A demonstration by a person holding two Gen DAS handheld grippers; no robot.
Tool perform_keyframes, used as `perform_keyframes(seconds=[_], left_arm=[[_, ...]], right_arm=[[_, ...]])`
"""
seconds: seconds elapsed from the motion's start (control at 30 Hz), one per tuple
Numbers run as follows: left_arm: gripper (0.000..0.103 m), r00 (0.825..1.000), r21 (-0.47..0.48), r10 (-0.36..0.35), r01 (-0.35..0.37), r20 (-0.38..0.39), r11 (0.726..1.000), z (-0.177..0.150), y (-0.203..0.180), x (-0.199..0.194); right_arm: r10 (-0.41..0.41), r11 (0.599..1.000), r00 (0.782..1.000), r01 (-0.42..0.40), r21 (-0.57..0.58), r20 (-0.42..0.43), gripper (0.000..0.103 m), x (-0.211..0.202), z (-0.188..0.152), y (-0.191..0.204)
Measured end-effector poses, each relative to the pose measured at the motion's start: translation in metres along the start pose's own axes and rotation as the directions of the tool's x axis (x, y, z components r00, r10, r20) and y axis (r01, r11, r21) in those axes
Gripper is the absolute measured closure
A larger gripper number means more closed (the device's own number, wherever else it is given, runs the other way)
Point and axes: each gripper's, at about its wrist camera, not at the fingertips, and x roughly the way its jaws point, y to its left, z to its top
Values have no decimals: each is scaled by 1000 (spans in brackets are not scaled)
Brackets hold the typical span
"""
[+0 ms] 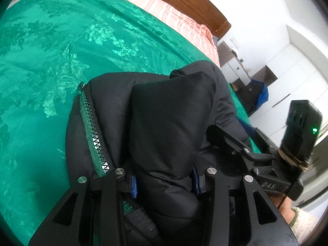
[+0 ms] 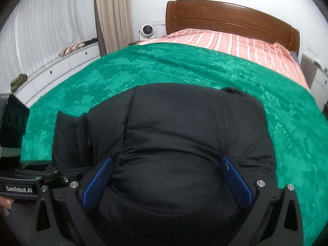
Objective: Fold large clothes
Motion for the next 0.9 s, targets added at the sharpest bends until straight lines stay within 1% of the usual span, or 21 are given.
perform_keyframes(seconds=[0.07,0.1,0.17,0.23,0.33,0.4,0.47,0.5,0.57,0.6,0.63,0.7,0.83,0.9], left_arm=[[62,1000,-2,-4,4,-1,1000,0,1,5],[62,1000,-1,9,-9,-1,1000,0,0,7],[62,999,14,40,-40,-5,999,2,-6,9],[62,999,23,47,-46,-16,999,2,-7,9],[62,998,28,52,-50,-38,998,3,-6,6],[62,997,17,49,-48,-53,999,5,-4,5],[62,997,8,45,-44,-69,999,8,-3,6],[62,996,5,42,-42,-80,999,10,-2,6],[61,994,0,36,-36,-102,999,14,-1,5],[61,993,-4,33,-33,-113,999,15,1,4],[61,992,-9,29,-30,-126,999,16,3,3],[61,991,-16,22,-25,-135,1000,17,6,2],[62,990,-38,4,-10,-138,999,15,14,5],[62,991,-47,0,-6,-134,999,15,16,7]], right_arm=[[12,1000,1000,-12,18,14,0,13,-4,-11],[7,1000,1000,-7,24,19,0,18,-6,-14],[3,1000,1000,-4,22,24,0,17,-7,-14],[22,999,999,-23,23,25,0,12,-7,-13],[49,999,998,-49,6,32,0,-19,-6,-6],[63,998,996,-61,-28,67,0,-49,-14,7],[120,990,989,-112,-91,85,0,-71,-25,26],[138,981,987,-124,-151,85,0,-79,-34,42],[127,963,990,-107,-248,67,1,-80,-52,68],[104,952,993,-83,-295,56,0,-74,-65,80],[90,950,994,-67,-306,62,0,-69,-73,83],[89,953,992,-59,-296,88,0,-61,-85,83],[46,939,991,-1,-345,122,0,-51,-95,92],[43,940,991,3,-341,128,0,-46,-97,93]])
